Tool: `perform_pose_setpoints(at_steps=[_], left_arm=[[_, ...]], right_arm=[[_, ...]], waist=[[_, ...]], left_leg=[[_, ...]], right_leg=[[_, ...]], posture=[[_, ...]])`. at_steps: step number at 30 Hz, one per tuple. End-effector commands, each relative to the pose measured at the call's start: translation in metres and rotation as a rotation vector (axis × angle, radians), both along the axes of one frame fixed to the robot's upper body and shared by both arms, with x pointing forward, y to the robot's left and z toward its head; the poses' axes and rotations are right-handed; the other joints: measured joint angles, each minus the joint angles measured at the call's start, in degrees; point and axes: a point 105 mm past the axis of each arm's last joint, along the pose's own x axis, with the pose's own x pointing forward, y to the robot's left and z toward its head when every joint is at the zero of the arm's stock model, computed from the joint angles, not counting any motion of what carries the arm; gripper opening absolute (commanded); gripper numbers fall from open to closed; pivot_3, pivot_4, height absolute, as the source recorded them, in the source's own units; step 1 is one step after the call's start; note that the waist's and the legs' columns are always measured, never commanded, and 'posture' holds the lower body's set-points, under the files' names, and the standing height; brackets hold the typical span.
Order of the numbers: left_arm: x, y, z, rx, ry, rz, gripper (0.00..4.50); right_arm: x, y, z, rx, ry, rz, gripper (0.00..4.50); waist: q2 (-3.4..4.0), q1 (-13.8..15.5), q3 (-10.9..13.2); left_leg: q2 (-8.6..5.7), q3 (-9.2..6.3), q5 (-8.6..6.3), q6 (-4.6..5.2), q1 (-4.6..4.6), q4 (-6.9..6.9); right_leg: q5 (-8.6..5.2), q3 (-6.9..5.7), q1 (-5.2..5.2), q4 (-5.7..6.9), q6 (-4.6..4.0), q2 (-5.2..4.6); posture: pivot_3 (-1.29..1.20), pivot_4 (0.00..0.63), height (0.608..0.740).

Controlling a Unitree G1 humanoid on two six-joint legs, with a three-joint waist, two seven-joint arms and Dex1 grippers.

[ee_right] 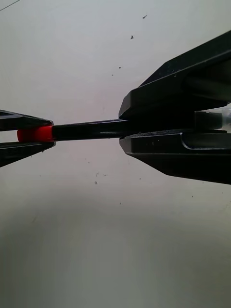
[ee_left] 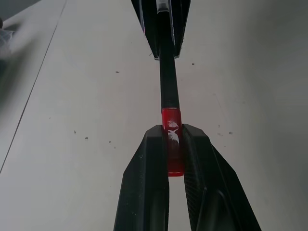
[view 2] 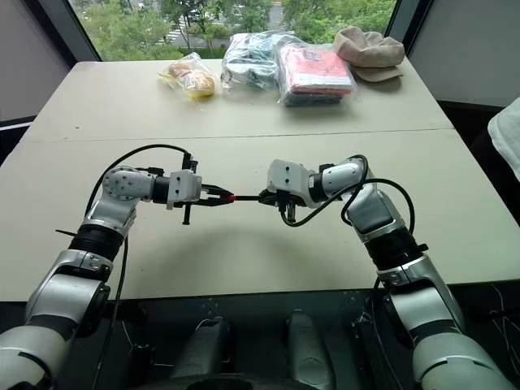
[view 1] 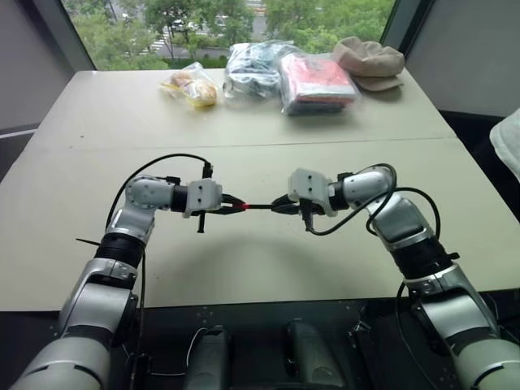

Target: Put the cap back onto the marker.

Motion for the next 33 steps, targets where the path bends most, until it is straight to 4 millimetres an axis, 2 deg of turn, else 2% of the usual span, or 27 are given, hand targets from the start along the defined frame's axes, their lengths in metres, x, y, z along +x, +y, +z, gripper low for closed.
perform_pose_setpoints(at_steps=[1, 9, 13, 14, 15, 21, 27, 33], left_arm=[[0.001, -0.023, 0.021, -0.069, -0.059, -0.049, 0.0], [0.006, -0.011, 0.021, -0.097, 0.006, 0.032, 0.0], [0.008, 0.001, 0.022, -0.112, 0.027, 0.1, 0.0], [0.007, 0.003, 0.022, -0.113, 0.028, 0.109, 0.98], [0.007, 0.005, 0.021, -0.112, 0.027, 0.118, 1.35], [-0.003, 0.021, 0.021, -0.137, 0.031, 0.198, 4.45], [-0.018, 0.043, 0.023, -0.195, 0.039, 0.335, 4.45], [-0.019, 0.037, 0.025, -0.278, 0.075, 0.395, 4.45]], right_arm=[[-0.021, 0.036, 0.027, 0.071, -0.083, 0.172, 0.06], [-0.012, 0.03, 0.025, 0.071, -0.1, 0.127, 0.06], [-0.001, 0.017, 0.025, 0.074, -0.105, 0.061, 0.06], [0.002, 0.013, 0.024, 0.071, -0.109, 0.045, 0.0], [0.005, 0.009, 0.024, 0.067, -0.114, 0.032, 0.0], [0.023, -0.02, 0.024, 0.021, -0.142, -0.061, 0.0], [0.035, -0.064, 0.023, -0.015, -0.143, -0.196, 0.0], [0.037, -0.095, 0.034, 0.086, -0.147, -0.458, 0.0]], waist=[[0.0, -0.01, 0.0], [0.0, -0.05, 0.0], [0.0, -0.08, 0.0], [0.0, -0.15, 0.0], [0.0, -0.28, 0.0], [0.0, -0.23, 0.0], [0.01, -0.21, 0.01], [0.01, 0.57, 0.0]], left_leg=[[0.0, 0.0, 0.0, 0.0, 0.0, 0.0], [0.0, -0.01, 0.0, 0.0, 0.0, 0.0], [0.0, -0.01, 0.0, 0.0, 0.0, 0.0], [0.0, -0.01, 0.0, 0.0, 0.0, 0.0], [0.0, -0.01, 0.0, 0.0, 0.0, 0.0], [0.0, -0.02, 0.0, 0.0, 0.0, 0.0], [0.01, -0.01, 0.0, 0.0, 0.0, -0.01], [0.0, -0.01, 0.0, 0.0, 0.0, -0.01]], right_leg=[[0.0, 0.0, 0.0, 0.0, 0.0, 0.0], [0.0, -0.01, 0.0, 0.0, 0.0, 0.0], [0.0, 0.0, 0.0, 0.0, 0.0, 0.0], [0.0, 0.0, 0.0, 0.0, 0.0, 0.0], [0.0, 0.0, 0.0, 0.0, 0.0, 0.0], [0.0, 0.0, -0.01, 0.0, 0.0, -0.01], [0.0, 0.02, -0.01, -0.01, 0.0, -0.03], [0.0, 0.01, 0.0, 0.0, -0.01, -0.06]], posture=[[0.0, 0.15, 0.74], [0.0, 0.15, 0.74], [0.0, 0.15, 0.74], [0.0, 0.15, 0.74], [0.0, 0.15, 0.74], [0.0, 0.15, 0.74], [0.0, 0.15, 0.74], [0.0, 0.15, 0.74]])
